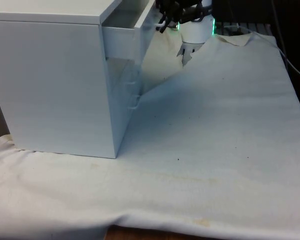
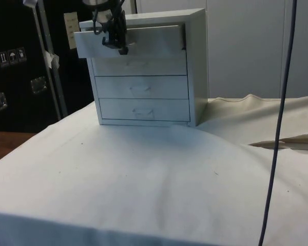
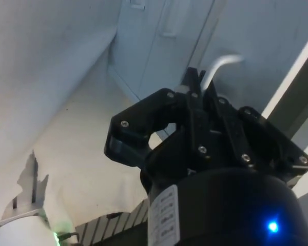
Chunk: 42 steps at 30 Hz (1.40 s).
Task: Open the drawer, then close it.
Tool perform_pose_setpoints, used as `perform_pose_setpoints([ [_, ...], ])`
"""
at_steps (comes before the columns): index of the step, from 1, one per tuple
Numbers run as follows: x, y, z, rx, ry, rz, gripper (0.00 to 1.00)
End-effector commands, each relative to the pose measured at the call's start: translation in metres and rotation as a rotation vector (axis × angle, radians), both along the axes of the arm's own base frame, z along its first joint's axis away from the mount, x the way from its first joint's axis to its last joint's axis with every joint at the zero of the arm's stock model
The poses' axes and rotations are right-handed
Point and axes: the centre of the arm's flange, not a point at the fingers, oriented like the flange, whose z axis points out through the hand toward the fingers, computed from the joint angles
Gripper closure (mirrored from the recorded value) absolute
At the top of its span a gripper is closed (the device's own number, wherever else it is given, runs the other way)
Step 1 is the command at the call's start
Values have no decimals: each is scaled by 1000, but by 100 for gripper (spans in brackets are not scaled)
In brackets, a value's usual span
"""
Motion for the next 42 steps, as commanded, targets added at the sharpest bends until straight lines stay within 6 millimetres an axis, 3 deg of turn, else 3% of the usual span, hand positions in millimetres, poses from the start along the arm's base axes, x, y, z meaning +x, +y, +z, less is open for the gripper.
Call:
perform_pose_setpoints([
  [1,0,3,0,-4,0,0,100],
  [7,1,23,-1,-39,-1,-2,100],
  [10,1,24,-2,-34,-3,-4,100],
  [17,3,54,-6,-57,-19,-7,100],
  [27,0,73,-14,-77,-31,-7,100],
  [33,0,97,-19,-113,-38,-7,100],
  [42,-1,118,-25,-146,-38,-6,100],
])
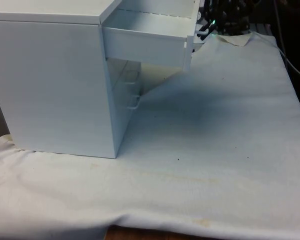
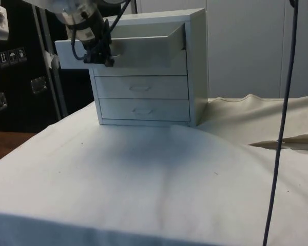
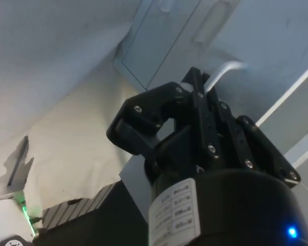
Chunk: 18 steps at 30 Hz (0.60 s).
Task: Open the drawer, then close it.
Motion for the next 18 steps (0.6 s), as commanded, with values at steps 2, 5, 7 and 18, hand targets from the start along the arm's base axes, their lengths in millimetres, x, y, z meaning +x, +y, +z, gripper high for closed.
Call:
perform_pose_setpoints([
  [2,0,2,0,-3,-1,0,100],
  [5,0,11,0,-23,-1,0,100],
  [7,0,16,0,-38,0,-1,100],
  [18,-1,21,0,-69,-1,-2,94],
])
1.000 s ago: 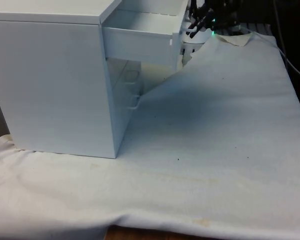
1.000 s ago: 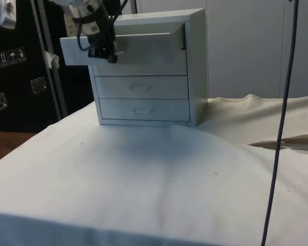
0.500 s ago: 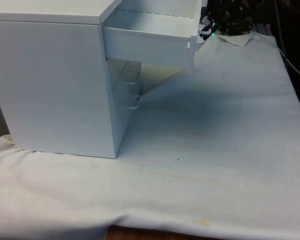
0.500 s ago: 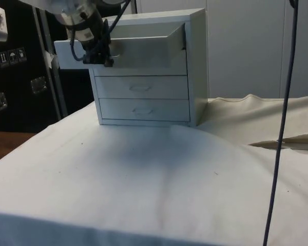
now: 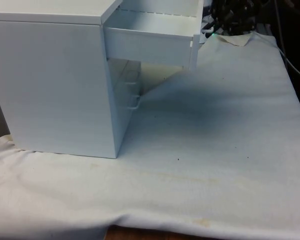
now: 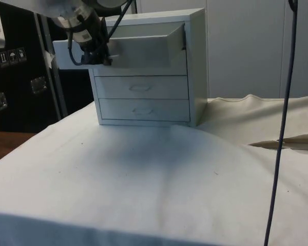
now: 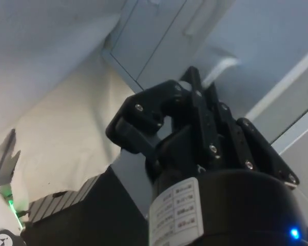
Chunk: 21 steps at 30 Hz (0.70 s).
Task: Open the drawer, then close it.
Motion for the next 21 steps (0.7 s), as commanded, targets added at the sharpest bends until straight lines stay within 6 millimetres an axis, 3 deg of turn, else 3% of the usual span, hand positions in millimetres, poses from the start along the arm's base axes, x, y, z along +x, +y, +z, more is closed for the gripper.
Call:
perform_pose_setpoints([
  [1,0,1,0,1,-1,1,85],
  [2,0,3,1,-3,1,0,85],
  [9,0,3,1,-4,0,0,48],
  [10,0,3,1,-4,0,0,37],
  [12,0,2,1,0,-2,-1,27],
  [13,0,3,1,-4,0,-1,27],
  [17,-1,6,-1,-3,0,-3,4],
  [18,-2,12,-3,1,-3,-5,0],
  [21,-3,14,-4,2,-12,0,0],
])
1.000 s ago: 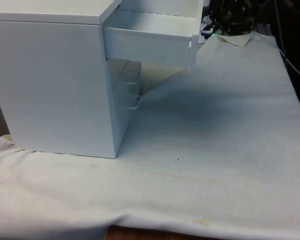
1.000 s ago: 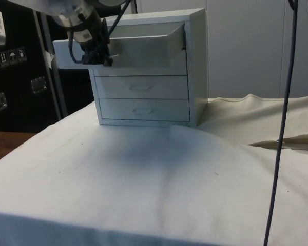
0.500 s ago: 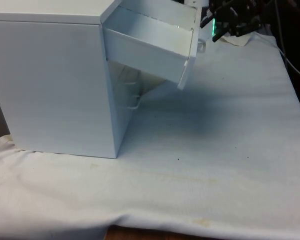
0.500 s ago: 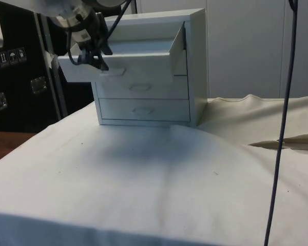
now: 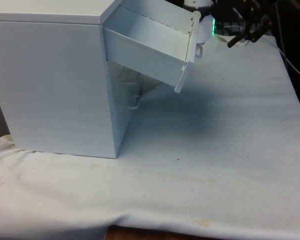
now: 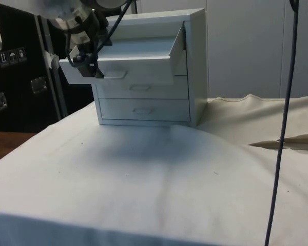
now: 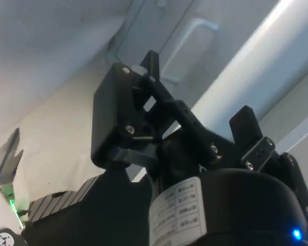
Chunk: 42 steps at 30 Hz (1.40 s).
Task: Open the drawer, then close it.
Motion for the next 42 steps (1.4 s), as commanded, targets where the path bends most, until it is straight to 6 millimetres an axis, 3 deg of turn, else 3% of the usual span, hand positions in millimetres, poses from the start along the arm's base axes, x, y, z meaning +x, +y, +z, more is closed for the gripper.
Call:
perform_pose_setpoints([
  [1,0,4,-2,1,3,-8,0],
  [9,-2,18,-12,4,-15,-9,0],
  [15,-3,28,-32,25,-17,-30,0],
  [28,-2,30,-52,48,-15,-44,0],
  [30,-2,30,-53,49,-15,-46,6],
  [36,-2,30,-53,37,-15,-49,38],
  [37,-2,31,-54,49,-16,-49,38],
  [38,-2,31,-54,50,-16,-49,48],
  [42,-2,31,-54,49,-16,-50,72],
])
